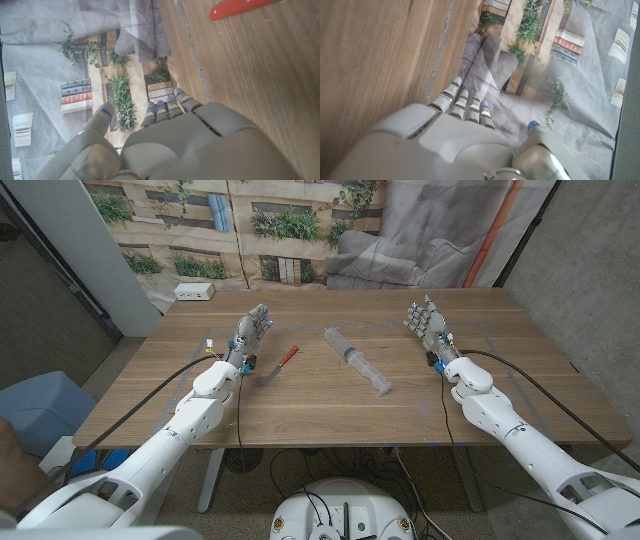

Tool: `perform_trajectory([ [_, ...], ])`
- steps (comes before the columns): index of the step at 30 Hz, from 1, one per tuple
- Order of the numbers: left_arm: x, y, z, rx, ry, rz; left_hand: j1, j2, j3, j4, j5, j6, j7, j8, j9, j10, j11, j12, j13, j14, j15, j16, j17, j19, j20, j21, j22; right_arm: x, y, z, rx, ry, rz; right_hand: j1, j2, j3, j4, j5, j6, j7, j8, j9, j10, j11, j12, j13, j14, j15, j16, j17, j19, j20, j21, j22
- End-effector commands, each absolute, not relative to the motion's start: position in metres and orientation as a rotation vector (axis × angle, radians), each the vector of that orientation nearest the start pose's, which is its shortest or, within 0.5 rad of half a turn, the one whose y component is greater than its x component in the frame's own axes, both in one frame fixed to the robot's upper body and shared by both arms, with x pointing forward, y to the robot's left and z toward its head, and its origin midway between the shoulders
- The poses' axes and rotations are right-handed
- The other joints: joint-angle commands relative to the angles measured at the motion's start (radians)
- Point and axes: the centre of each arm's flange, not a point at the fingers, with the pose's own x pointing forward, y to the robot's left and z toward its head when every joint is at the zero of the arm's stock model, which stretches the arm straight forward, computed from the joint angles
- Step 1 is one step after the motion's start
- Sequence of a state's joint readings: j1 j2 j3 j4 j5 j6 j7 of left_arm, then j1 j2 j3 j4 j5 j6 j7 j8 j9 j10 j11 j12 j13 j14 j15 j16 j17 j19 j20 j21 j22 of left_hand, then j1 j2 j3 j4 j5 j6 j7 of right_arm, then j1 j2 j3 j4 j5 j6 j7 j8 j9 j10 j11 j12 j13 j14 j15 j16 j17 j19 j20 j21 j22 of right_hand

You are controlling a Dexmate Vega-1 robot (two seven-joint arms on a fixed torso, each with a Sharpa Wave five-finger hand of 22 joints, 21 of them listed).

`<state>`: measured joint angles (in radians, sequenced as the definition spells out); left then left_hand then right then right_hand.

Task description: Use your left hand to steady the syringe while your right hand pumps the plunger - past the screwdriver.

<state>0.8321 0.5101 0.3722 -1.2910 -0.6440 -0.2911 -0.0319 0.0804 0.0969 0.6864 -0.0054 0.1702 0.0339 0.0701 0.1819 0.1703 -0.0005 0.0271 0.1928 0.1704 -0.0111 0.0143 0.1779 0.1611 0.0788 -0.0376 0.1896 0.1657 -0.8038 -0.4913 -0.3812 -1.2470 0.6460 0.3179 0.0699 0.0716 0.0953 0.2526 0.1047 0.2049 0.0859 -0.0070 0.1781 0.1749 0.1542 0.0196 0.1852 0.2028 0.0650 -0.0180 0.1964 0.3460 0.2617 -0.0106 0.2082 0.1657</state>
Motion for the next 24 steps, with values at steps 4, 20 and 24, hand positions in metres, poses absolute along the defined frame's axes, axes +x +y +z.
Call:
perform_trajectory([
  [4,0.638,0.284,-0.015,0.052,-0.588,-0.221,0.009,0.056,0.005,-0.014,0.004,0.009,-0.004,0.005,0.002,0.016,-0.006,0.009,0.005,0.011,-0.003,0.004,0.003,0.013,-0.022,0.006,0.003,0.657,-0.279,-0.016,-0.009,-0.644,0.281,0.003,0.015,0.0,0.0,0.006,0.008,-0.002,0.006,0.002,0.007,-0.001,0.005,0.003,0.005,-0.001,0.006,0.0,0.01,0.002,0.002,0.003],
  [20,0.626,0.279,0.009,0.197,-0.59,-0.262,0.055,0.048,0.025,-0.087,0.013,0.039,-0.039,0.01,0.003,0.032,-0.039,0.006,0.005,0.02,-0.023,-0.001,0.004,0.023,-0.029,0.0,0.0,0.653,-0.272,-0.018,-0.04,-0.647,0.286,-0.001,0.01,0.0,-0.001,0.007,0.011,-0.005,0.007,0.002,0.005,-0.004,0.005,0.0,0.004,-0.002,0.004,-0.006,0.009,0.001,-0.002,0.003],
  [24,0.627,0.275,0.017,0.251,-0.568,-0.281,0.073,0.043,0.032,-0.115,0.015,0.044,-0.046,0.011,0.003,0.035,-0.045,0.005,0.005,0.023,-0.032,-0.001,0.004,0.025,-0.031,-0.001,-0.001,0.65,-0.273,-0.018,-0.056,-0.651,0.275,0.001,0.009,0.001,-0.003,0.008,0.007,-0.004,0.006,0.002,0.001,-0.003,0.004,-0.001,0.005,-0.002,0.004,-0.009,0.008,0.001,-0.004,0.003],
])
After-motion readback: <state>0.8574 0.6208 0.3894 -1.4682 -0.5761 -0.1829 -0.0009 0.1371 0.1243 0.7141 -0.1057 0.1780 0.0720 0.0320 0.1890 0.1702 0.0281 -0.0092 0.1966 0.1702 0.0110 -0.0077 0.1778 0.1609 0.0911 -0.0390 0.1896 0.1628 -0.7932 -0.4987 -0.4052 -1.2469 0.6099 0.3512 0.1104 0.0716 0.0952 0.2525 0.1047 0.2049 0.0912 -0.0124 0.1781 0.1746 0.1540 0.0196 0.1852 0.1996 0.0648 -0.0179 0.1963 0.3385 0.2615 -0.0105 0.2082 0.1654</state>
